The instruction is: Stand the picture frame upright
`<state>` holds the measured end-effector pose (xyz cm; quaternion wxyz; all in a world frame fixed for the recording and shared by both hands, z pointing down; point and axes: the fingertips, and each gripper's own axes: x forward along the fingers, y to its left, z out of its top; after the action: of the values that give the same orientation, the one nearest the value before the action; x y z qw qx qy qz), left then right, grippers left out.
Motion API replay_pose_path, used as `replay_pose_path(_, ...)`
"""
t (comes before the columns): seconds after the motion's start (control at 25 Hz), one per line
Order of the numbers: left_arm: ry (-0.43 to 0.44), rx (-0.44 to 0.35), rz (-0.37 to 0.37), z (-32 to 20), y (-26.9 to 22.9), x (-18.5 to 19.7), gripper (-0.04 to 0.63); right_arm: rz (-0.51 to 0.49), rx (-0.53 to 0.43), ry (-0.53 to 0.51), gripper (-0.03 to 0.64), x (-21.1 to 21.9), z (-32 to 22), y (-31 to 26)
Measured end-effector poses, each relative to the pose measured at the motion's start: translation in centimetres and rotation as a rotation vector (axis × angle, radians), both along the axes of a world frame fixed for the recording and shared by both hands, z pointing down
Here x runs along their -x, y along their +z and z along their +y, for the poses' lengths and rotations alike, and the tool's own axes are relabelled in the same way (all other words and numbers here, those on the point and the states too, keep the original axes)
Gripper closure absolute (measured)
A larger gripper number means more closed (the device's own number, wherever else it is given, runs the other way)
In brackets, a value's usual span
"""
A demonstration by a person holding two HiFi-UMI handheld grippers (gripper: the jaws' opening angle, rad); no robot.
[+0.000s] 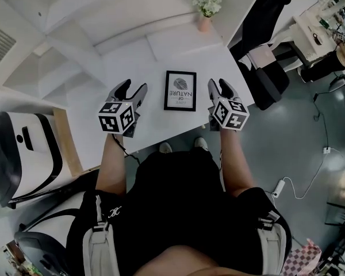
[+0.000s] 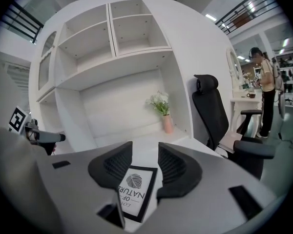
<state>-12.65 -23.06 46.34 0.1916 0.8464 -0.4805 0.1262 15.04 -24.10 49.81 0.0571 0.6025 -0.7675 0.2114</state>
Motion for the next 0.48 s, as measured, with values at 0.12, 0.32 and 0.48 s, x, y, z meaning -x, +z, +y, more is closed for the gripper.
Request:
replay_pose_path(0.12, 0.014, 0.032, -0.012, -0.2, 1.3, 0.1, 0.336, 0.0, 0.034, 0.012, 0.462, -0.2, 0.1, 1.3)
replay_pose_path(0.32, 0.026, 0.081, -0.026, -0.8, 3.4, 0.4, 0.336, -0.003, 0.094, 0.016, 0.462, -0.1, 0.1, 3.5)
replay_pose_path(0.48, 0.039, 0.14, -0.029, -1.0, 5.6, 0.8, 0.336, 0.015, 0.145, 0.008, 0.462, 0.3, 0.0, 5.7)
